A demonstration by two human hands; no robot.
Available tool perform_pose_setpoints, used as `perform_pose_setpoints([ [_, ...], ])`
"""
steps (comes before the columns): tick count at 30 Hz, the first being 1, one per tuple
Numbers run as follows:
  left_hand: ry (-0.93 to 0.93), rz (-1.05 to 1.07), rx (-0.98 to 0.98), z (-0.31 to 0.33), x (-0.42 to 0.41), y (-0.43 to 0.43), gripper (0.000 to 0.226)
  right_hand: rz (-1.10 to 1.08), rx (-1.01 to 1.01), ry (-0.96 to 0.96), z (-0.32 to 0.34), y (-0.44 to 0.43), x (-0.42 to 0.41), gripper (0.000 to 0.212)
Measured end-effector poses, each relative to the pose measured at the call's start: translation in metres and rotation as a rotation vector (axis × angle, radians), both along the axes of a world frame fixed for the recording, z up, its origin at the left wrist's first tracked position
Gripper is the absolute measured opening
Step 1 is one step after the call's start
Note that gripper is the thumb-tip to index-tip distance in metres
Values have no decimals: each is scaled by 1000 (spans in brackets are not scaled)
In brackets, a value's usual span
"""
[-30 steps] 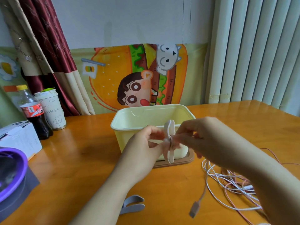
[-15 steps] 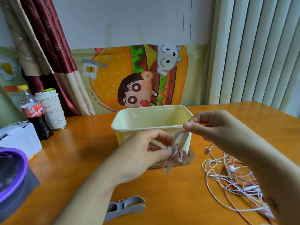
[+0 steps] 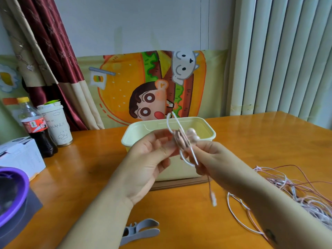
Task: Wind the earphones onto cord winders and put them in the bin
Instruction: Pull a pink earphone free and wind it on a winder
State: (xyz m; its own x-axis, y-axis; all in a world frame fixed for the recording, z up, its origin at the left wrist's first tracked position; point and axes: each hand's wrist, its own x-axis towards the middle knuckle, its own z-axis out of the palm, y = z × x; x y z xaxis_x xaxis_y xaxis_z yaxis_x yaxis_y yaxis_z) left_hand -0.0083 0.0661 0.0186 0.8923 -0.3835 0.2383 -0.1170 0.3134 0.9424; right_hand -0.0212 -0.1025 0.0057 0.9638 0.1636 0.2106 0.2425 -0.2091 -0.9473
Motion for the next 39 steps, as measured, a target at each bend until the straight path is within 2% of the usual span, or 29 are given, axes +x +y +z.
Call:
perform_pose_setpoints([
  [4,116,115,-93,-6,8,-3,37,-20,-356,-120,7,2,-7,22],
  [7,180,188,-124,-9,12,0,42,-40,-503,-159,9,1,-10,23],
  [12,180,228,-84,-12,15,2,21,-124,-758,-249,19,-2,-18,25],
  [14,136,232,-32,-13,14,1,19,-154,-818,-299,23,-2,-21,24],
  [16,28,262,107,-15,14,1,28,-138,-848,-335,25,-1,-24,24],
  [17,-43,286,204,-17,13,0,32,-124,-852,-351,26,-1,-25,24],
  [19,-174,314,391,-18,12,-1,24,-125,-829,-381,29,-3,-27,23],
  [22,-277,272,547,-18,10,-2,17,-181,-734,-346,36,-11,-28,15],
  [32,-362,40,707,-18,2,-4,18,-224,-494,-317,41,-31,-20,6],
  [39,-445,-84,724,-14,-4,-3,25,-182,-265,-196,28,-33,-9,7],
])
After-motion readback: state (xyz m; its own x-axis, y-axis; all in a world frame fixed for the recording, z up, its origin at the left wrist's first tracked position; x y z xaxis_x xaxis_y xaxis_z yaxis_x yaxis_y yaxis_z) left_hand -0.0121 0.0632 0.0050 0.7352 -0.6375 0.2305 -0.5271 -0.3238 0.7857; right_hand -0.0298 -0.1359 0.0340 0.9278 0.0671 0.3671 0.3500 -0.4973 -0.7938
